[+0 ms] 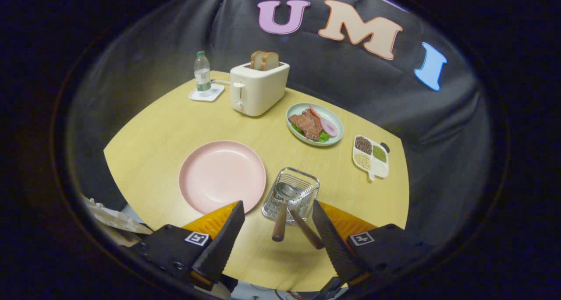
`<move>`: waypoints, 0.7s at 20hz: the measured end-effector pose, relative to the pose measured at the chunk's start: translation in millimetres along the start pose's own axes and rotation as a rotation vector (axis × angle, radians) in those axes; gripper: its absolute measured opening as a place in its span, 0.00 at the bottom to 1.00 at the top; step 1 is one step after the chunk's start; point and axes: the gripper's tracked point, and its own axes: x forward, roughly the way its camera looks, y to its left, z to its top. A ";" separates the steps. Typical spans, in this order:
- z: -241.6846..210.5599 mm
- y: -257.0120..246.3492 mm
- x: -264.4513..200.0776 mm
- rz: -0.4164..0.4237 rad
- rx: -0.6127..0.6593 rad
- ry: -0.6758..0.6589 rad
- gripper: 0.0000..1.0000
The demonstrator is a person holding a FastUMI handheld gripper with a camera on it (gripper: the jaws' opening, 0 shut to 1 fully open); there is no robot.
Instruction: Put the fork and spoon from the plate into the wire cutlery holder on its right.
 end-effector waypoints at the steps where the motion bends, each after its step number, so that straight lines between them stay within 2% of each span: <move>1: 10.0 6.6 -4.2 0.001 0.019 -0.050 1.00; 9: 77.2 32.2 -65.6 -0.037 0.181 -0.391 0.99; 14: 95.5 27.9 -92.8 -0.113 0.249 -0.537 0.99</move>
